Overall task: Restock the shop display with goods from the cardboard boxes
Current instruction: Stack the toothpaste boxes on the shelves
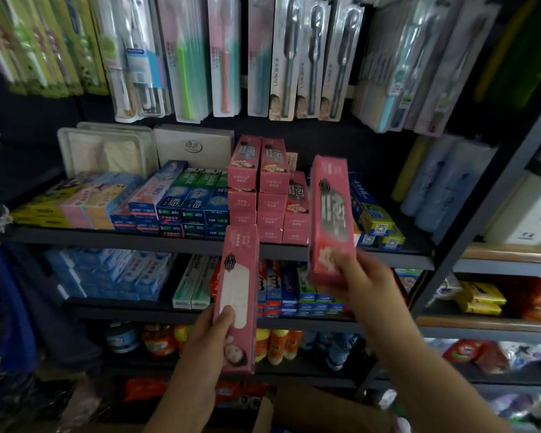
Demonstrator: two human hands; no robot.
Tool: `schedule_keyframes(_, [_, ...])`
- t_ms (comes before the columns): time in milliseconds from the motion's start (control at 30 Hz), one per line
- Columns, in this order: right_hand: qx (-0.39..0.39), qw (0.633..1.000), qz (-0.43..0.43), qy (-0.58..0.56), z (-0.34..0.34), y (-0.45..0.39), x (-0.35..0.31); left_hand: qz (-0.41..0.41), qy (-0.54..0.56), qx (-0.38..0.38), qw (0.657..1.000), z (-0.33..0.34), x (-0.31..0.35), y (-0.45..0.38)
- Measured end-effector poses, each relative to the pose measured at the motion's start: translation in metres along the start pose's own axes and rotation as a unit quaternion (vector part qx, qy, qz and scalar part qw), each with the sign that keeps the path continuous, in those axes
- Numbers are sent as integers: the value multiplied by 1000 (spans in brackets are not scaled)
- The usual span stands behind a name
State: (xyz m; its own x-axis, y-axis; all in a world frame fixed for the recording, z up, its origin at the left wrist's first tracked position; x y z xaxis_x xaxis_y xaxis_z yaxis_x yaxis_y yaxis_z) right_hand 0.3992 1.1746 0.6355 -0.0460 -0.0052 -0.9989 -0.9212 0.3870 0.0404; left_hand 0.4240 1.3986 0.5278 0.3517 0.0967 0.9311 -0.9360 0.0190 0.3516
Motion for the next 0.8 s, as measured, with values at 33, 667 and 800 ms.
schedule_keyframes(33, [10, 1000, -9, 6, -1, -15, -11, -3, -2, 3, 1000, -3, -1, 0])
schedule_keyframes(667, [100, 986, 18, 133, 34, -175, -19, -13, 14, -18, 1000, -31, -10, -5])
schedule_keyframes(800, [83, 984, 21, 154, 32, -172, -9, -10, 11, -29, 999, -24, -7, -5])
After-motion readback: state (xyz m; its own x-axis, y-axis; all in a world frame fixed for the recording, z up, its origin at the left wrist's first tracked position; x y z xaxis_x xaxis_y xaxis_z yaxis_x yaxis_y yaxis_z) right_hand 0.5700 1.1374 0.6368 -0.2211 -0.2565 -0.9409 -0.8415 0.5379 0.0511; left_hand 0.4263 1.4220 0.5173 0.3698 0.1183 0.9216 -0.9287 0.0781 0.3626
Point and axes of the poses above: each hand's wrist, its own y-axis away from the middle knuckle, its own z-axis out of the palm, x = y × z, the point moved 10 cm from there along -y, towards the middle knuckle, and after that the axes turned 5 degrees about -y, right-handed, at the moved point
